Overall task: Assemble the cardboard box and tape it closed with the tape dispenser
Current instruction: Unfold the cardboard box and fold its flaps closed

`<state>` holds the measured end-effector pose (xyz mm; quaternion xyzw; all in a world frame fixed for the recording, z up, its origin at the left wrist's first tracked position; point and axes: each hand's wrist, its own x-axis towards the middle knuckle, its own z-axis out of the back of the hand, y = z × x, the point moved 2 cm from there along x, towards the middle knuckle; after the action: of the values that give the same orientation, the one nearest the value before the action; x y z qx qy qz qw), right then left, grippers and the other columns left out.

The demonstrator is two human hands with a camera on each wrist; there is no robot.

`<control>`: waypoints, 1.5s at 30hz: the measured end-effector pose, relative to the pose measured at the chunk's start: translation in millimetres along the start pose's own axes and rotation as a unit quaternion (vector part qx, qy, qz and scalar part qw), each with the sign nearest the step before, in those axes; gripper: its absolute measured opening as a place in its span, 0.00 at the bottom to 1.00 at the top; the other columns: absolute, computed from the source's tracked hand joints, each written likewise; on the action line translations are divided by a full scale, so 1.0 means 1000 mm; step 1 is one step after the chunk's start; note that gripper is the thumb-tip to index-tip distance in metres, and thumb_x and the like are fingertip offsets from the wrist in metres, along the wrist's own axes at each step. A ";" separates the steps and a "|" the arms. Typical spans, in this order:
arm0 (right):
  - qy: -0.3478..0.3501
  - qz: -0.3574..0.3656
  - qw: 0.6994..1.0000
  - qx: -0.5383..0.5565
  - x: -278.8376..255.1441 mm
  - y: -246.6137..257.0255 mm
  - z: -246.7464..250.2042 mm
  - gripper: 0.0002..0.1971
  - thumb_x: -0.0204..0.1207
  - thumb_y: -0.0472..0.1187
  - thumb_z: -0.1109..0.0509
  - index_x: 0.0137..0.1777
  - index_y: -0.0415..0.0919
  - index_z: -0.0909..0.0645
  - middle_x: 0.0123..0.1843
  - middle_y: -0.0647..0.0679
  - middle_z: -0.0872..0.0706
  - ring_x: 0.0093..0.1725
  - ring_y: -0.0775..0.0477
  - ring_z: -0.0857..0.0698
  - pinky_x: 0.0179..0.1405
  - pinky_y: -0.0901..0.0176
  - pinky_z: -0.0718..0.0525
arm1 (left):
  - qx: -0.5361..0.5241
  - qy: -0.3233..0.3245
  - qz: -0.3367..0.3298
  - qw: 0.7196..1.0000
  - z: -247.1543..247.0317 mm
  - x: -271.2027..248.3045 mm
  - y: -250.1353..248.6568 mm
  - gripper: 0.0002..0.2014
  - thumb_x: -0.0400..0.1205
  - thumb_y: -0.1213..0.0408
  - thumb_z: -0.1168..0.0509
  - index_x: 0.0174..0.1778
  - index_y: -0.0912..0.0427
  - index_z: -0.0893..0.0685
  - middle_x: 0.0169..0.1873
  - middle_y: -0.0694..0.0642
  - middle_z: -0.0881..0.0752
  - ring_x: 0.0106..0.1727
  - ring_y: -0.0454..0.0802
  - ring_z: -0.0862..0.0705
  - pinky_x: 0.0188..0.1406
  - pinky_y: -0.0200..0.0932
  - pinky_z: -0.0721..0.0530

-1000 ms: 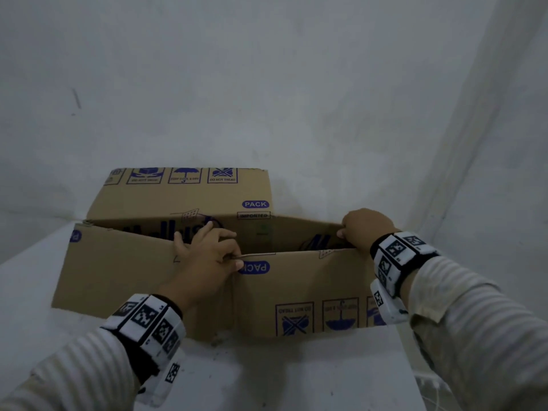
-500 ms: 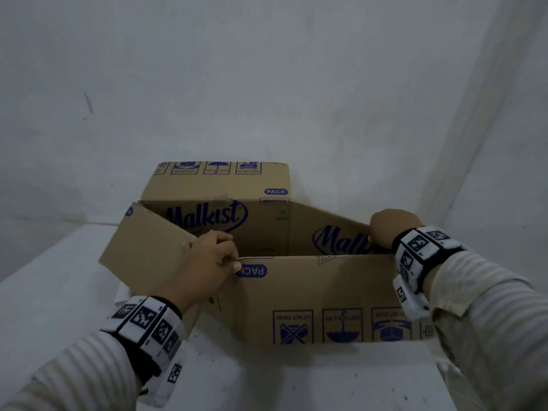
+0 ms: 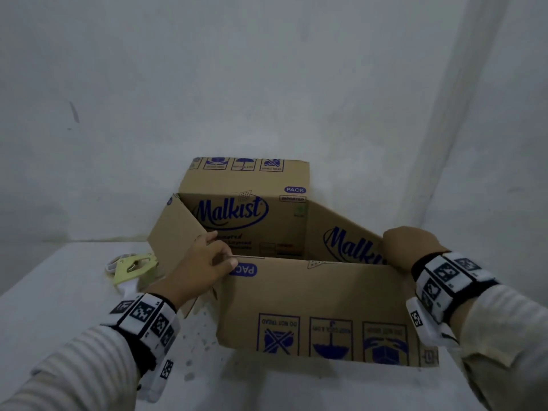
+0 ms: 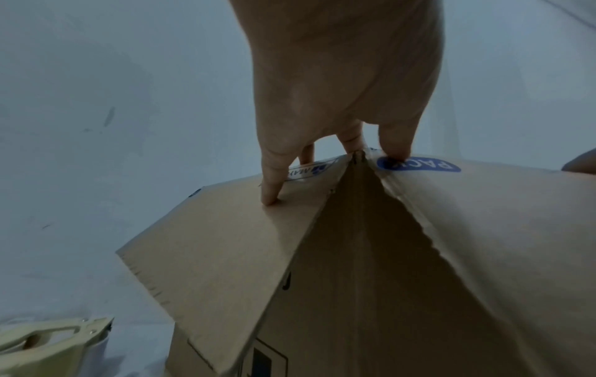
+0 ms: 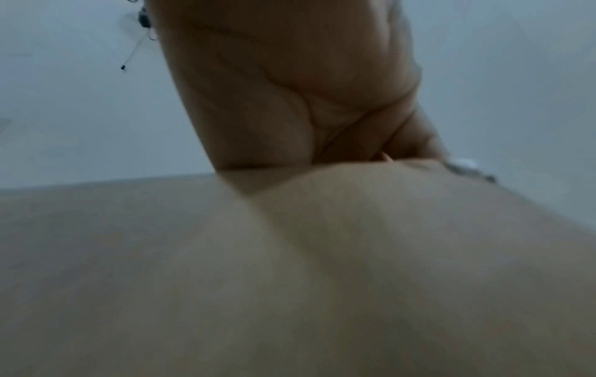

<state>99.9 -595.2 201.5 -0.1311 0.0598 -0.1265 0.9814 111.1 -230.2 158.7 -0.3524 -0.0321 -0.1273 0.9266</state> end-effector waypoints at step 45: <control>-0.126 -0.041 0.926 0.353 -0.059 0.034 -0.018 0.12 0.83 0.37 0.44 0.61 0.36 0.23 0.58 0.32 0.16 0.56 0.32 0.18 0.47 0.49 0.21 | -0.050 -0.196 0.103 0.974 0.009 -0.046 0.043 0.14 0.84 0.60 0.41 0.37 0.67 0.24 0.50 0.59 0.24 0.59 0.57 0.24 0.50 0.46 0.33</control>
<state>48.0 -552.4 180.4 0.2063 -0.1178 -0.1620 0.9578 78.0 -183.5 130.4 -0.4174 -0.1704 0.0386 0.8918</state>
